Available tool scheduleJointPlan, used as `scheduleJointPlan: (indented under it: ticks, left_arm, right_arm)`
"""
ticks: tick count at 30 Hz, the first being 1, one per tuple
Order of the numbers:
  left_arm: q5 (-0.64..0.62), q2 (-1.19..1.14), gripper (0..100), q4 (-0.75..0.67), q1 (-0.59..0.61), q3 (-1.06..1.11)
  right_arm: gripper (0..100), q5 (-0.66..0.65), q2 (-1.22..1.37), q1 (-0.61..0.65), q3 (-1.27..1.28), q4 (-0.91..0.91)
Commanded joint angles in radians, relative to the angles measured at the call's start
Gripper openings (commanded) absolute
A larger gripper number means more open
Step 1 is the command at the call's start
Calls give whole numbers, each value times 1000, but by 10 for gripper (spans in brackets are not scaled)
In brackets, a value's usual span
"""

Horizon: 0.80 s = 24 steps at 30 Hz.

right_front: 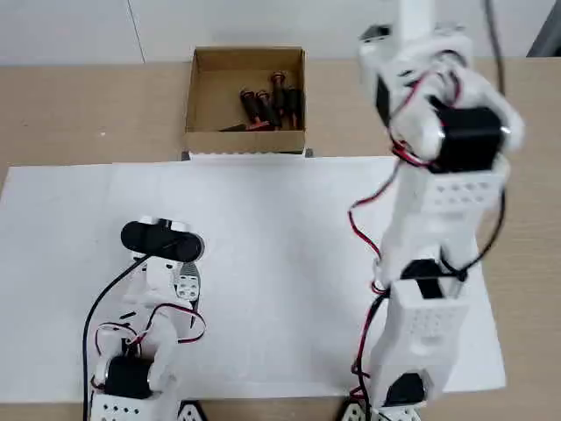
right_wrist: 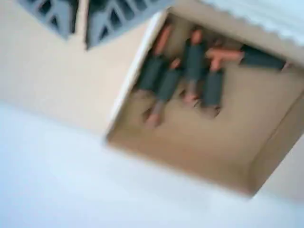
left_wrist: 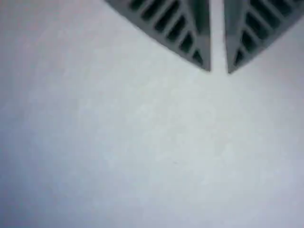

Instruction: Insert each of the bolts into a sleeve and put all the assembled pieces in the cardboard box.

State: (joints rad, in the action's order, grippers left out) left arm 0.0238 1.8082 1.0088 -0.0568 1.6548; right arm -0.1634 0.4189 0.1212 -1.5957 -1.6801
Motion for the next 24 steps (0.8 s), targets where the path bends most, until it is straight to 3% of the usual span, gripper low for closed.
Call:
scheduleJointPlan:
  ticks: [1,12,24]
  left_arm:
    - [2,9,7,-17,0,-4]
    - [2,9,7,-17,0,-4]
    - [2,9,7,-17,0,-4]
  right_arm:
    - [2,12,-140,-73,26,-4]
    - [2,52,-568,-194,738,24]
    - [2,189,-760,-202,1229,166]
